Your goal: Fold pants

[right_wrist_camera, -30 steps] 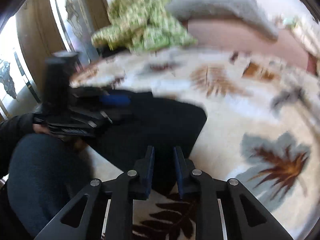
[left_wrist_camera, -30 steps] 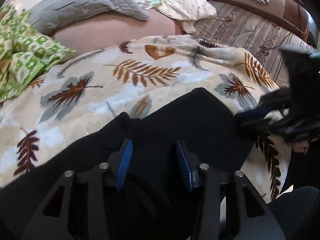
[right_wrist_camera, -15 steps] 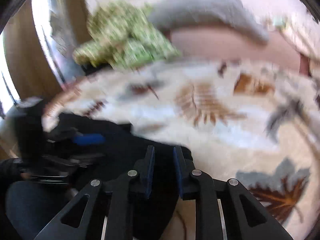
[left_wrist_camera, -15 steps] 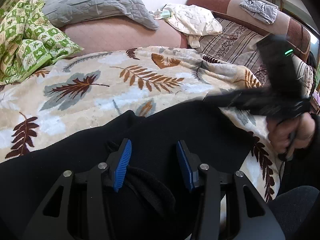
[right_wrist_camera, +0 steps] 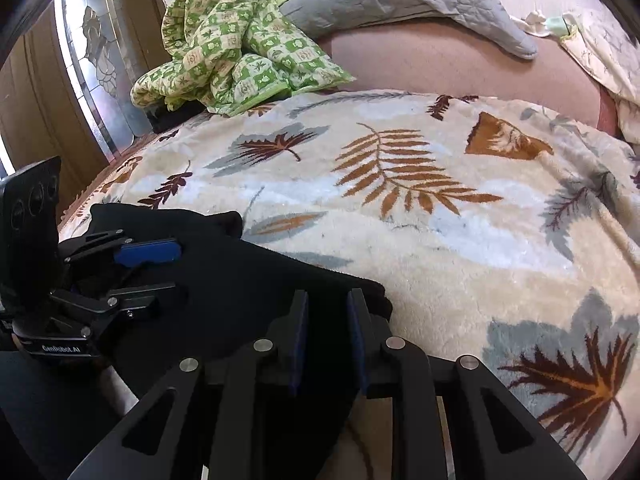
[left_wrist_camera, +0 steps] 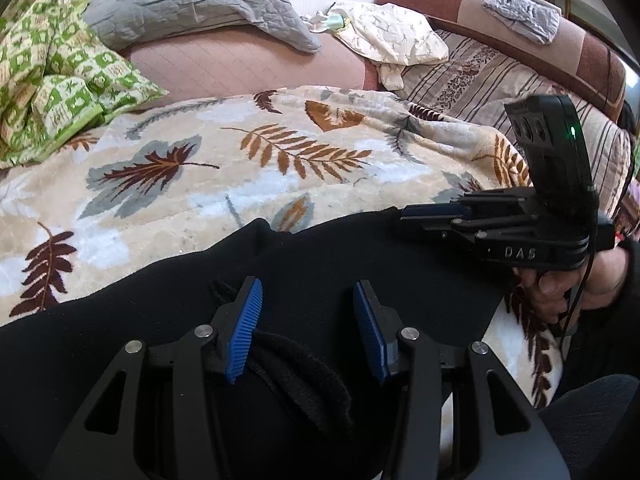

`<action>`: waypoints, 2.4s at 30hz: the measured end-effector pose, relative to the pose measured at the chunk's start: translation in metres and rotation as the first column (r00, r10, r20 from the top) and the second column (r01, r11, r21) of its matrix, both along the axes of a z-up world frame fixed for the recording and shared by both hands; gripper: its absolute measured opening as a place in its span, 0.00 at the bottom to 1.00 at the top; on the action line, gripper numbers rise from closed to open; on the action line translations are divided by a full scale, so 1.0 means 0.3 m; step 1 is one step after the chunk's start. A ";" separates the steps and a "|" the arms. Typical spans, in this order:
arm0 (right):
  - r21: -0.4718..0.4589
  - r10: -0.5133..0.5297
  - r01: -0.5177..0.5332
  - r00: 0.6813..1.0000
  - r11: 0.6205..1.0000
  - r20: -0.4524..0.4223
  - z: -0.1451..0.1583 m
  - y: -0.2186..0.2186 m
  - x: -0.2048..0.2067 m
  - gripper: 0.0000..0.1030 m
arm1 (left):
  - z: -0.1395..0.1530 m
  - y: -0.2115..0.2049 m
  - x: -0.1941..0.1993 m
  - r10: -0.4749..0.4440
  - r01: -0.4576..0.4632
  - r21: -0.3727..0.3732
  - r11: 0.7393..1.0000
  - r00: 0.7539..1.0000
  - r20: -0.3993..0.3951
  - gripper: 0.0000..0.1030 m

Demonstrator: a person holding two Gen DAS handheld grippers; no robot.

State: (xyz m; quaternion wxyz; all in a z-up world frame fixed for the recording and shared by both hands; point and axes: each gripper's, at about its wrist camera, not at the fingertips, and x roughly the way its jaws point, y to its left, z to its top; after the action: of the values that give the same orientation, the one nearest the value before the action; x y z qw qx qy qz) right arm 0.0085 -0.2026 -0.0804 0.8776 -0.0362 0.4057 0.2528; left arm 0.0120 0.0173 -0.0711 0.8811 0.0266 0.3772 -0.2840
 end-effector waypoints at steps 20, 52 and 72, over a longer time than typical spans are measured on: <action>-0.050 -0.008 0.011 0.998 0.999 0.064 0.008 0.014 -0.028 0.24 | 0.030 0.756 -0.549 0.527 -0.738 -0.562 0.372 0.667 -0.527 0.85; -0.005 -0.109 0.109 0.994 0.994 0.032 0.009 -0.044 -0.013 0.66 | -0.060 0.719 -0.379 0.622 -0.779 -0.586 0.224 0.577 -0.529 0.87; 0.455 0.050 0.104 0.948 0.884 -0.314 -0.064 -0.181 -0.005 0.55 | -0.063 0.691 -0.364 0.731 -0.839 -0.394 0.375 0.529 -0.431 0.12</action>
State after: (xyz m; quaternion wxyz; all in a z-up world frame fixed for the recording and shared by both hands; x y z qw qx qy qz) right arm 0.0069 -0.2570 -0.0997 0.7872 0.2222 0.4691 0.3329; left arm -0.0973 0.2245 -0.0901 0.8341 -0.4418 0.3220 0.0730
